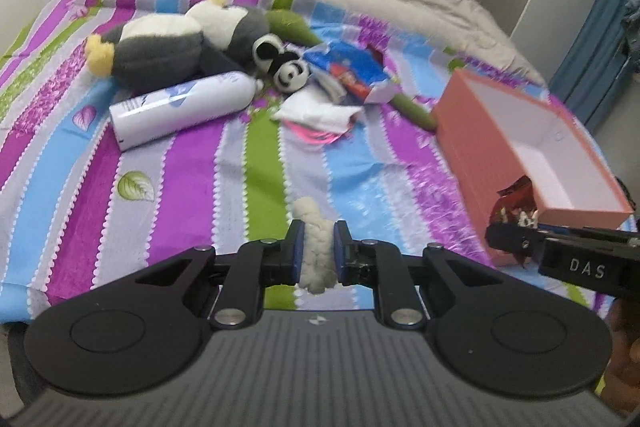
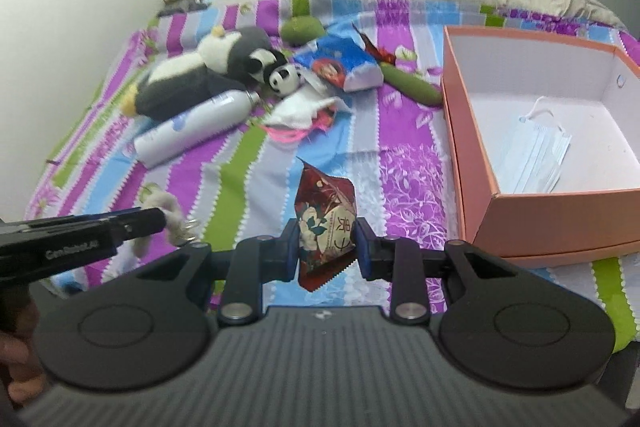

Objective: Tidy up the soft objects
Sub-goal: 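Carry the hair tie over the pink box with the left gripper while the right gripper carries the wrapper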

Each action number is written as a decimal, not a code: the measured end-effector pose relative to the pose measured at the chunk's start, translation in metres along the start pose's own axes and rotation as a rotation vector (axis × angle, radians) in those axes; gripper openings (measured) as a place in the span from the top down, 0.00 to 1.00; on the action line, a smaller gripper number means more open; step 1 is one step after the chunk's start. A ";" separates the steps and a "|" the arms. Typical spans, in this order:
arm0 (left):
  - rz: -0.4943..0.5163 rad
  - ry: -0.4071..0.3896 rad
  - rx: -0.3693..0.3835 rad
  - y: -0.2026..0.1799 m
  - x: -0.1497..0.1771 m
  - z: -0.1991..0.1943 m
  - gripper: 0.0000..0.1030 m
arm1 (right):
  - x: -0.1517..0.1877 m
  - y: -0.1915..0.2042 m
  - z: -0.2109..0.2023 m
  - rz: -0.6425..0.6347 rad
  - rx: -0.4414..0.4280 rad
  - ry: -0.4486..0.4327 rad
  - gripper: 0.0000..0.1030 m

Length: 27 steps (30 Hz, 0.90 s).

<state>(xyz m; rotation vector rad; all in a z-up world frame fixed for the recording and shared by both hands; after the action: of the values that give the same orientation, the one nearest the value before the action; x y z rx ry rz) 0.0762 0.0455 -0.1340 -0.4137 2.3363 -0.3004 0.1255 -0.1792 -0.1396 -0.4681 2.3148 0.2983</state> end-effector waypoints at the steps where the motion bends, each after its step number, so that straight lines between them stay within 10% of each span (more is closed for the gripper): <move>1: 0.005 -0.004 0.009 -0.003 0.000 -0.005 0.82 | 0.000 0.000 -0.004 0.000 -0.001 -0.007 0.69; 27: 0.135 -0.039 0.211 -0.094 0.005 -0.050 0.82 | 0.020 -0.047 -0.096 0.102 0.142 -0.115 0.69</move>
<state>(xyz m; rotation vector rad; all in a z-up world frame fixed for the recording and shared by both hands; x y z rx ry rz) 0.0572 -0.0377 -0.0708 -0.1569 2.2529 -0.4635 0.0721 -0.2599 -0.0904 -0.2562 2.2323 0.2031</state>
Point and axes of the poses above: each gripper's, at about its wrist camera, not at the fingertips, and z roughly the way its jaws point, y to its left, x to its underside, the point moved 2 cm from there along z, roughly the way its jaws point, and after that the axes turned 10 degrees about -z, right-handed, at the moved point
